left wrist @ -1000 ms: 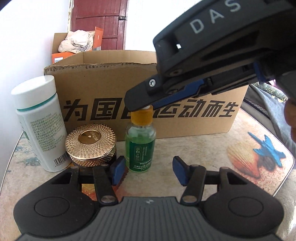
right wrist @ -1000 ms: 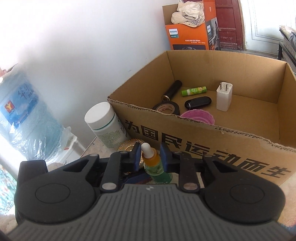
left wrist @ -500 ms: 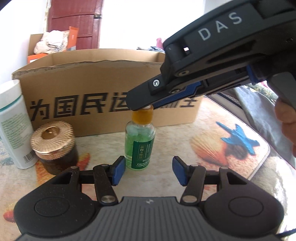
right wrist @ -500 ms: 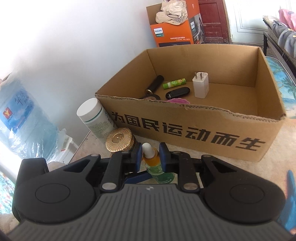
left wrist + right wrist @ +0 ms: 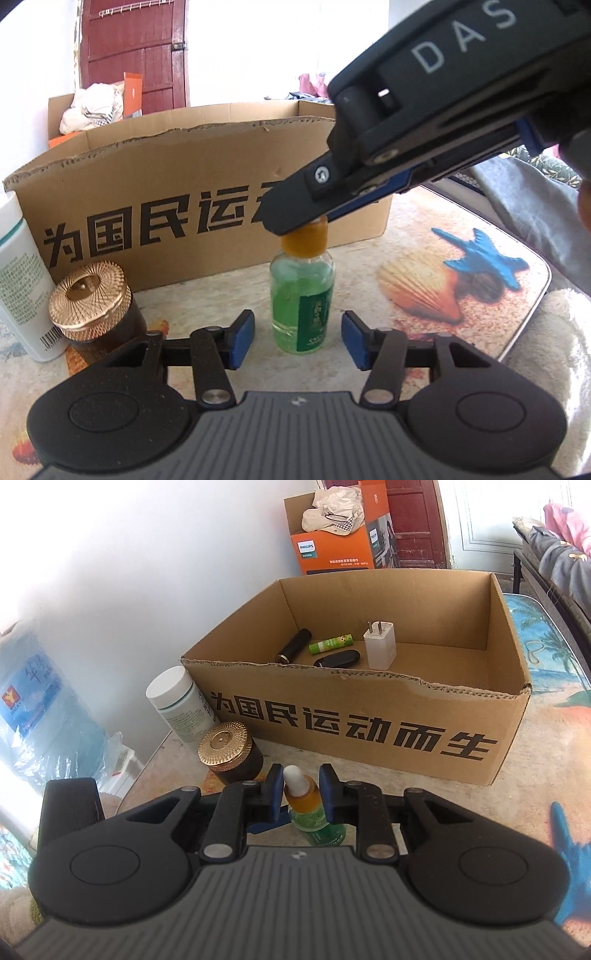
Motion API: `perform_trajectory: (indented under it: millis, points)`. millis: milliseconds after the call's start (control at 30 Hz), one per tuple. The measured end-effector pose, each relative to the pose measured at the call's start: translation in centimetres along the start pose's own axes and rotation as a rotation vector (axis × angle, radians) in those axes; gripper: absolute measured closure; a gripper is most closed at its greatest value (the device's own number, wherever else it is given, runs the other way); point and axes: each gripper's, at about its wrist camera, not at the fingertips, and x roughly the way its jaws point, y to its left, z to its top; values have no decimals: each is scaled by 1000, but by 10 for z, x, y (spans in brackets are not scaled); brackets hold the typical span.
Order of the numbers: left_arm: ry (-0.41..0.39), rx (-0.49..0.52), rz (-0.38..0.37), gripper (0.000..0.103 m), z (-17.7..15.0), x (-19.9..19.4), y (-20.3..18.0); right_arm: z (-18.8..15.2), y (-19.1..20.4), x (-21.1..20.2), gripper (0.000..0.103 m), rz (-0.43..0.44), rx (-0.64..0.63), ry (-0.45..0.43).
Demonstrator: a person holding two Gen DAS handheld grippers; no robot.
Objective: Organize rigid objects
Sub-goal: 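Lower the right tool and close it on the green dropper bottle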
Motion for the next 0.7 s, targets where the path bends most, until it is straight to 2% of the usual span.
perform_trajectory:
  millis: [100,333,700]
  points:
    - [1,-10,-8,70,2,1,1,-1,1,3,82,-4,-12,7]
    - [18,-4,2,70,-2,-9,-9,-10,3,-5,82,11,3,19]
    - [21,-6,4,70,-3,-10,-14,-17,6,-5,81,-12,-19,27]
